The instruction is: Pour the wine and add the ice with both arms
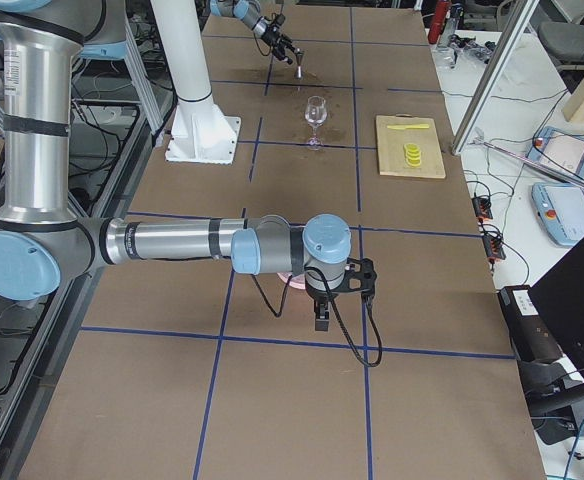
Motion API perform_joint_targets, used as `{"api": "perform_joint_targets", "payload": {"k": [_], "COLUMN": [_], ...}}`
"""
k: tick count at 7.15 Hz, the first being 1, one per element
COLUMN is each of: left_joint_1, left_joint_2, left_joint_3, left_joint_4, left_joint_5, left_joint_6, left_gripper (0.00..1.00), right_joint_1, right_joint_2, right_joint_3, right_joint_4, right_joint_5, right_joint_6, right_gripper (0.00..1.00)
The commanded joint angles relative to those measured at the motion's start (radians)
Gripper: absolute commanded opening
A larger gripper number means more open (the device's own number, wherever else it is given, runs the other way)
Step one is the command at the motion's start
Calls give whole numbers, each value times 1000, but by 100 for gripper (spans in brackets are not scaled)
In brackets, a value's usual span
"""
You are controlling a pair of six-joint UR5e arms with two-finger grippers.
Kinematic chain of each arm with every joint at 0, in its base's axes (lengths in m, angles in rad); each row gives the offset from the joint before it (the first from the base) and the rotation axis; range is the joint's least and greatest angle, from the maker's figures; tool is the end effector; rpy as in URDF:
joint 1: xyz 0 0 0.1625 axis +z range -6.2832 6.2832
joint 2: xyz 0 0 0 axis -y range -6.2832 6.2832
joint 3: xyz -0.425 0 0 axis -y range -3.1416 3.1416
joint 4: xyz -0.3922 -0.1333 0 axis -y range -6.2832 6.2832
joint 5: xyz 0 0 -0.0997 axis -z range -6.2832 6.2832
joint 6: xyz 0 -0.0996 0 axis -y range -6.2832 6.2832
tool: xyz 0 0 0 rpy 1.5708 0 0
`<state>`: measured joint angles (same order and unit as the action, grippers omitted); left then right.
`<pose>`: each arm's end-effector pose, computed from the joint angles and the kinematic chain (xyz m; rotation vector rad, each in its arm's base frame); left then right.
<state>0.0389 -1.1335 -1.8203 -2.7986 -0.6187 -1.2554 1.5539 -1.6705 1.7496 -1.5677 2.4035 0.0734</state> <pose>0.3137 -0.2024 0.5640 0.9757 0.8209 -0.1893 0.0519 -0.4545 0.6130 0.0398 -0.8348 0.0190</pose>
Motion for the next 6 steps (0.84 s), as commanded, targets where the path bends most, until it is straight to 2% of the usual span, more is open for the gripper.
{"api": "perform_joint_targets", "payload": {"k": [1, 2, 4, 6], "left_joint_1": [3, 3, 1, 3], "left_joint_2": [-41, -76, -83, -83], "left_joint_3": [65, 90, 98, 107], "left_joint_4": [-7, -9, -10, -42], "left_joint_5": [48, 54, 53, 45], "left_joint_6": [-1, 1, 13, 19], "left_gripper": [99, 99, 97, 88], "right_joint_1": [0, 0, 0, 0], "right_joint_2": [0, 0, 0, 0], "right_joint_3": [-1, -1, -1, -1], "right_joint_4": [0, 0, 2, 2], "right_joint_5": [-1, -1, -1, -3], "right_joint_6": [-1, -1, -1, -3], "right_gripper": [100, 100, 100, 100]}}
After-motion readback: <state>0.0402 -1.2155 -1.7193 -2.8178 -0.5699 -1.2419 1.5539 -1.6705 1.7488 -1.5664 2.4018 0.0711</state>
